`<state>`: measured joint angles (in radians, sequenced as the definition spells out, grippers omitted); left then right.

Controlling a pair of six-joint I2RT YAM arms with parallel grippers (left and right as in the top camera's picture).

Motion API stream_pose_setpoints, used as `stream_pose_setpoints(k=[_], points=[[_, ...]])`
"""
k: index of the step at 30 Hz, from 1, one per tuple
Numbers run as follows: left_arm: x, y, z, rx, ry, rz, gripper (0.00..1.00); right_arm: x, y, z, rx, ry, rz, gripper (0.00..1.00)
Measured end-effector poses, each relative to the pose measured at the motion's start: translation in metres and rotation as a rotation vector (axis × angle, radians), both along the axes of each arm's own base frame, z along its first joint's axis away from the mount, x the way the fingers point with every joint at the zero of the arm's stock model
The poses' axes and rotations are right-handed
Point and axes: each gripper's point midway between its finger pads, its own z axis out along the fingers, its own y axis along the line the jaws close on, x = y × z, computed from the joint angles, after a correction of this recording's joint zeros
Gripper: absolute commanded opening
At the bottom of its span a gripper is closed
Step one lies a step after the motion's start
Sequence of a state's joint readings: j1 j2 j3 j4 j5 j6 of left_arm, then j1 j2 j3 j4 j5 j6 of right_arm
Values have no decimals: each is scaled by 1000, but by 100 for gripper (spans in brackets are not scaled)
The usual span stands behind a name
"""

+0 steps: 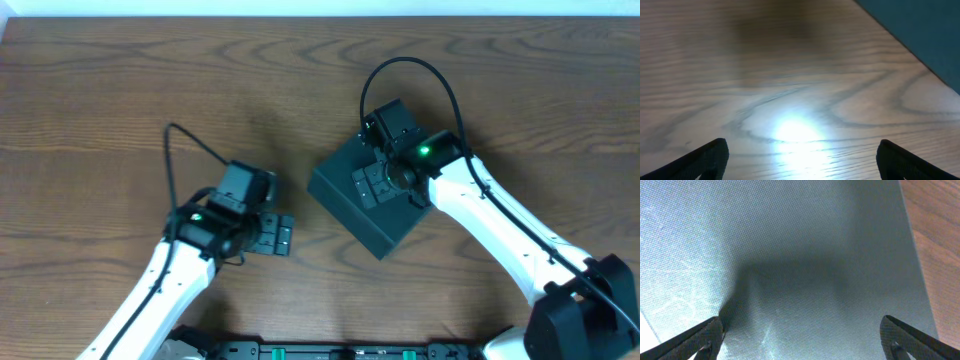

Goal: Pack container

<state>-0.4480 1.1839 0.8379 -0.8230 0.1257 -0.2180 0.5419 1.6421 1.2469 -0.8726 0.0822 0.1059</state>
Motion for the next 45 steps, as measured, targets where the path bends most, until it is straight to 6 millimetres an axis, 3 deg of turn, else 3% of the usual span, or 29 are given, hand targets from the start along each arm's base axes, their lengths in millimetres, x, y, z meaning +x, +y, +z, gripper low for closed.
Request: stream_pose_setpoints(k=[6,10,28,36,45], points=[[-11,-31,-7,-8,15,-95,95,-13,3,-10,-15,31,25,99],[-18,-41,-7,-17,21,-117,96,-20,2,-18,-24,52,26,99],[-27,-46,-16,20,59,-127,95,-32,-7,-24,-43,77,-1,99],[-12,-50,-50,106,81,-164,95,-31,-7,-24,-45,75,-2,99],[22,-62,-55,129,-57,-229,96,-30,-6,-24,-42,69,-1,99]])
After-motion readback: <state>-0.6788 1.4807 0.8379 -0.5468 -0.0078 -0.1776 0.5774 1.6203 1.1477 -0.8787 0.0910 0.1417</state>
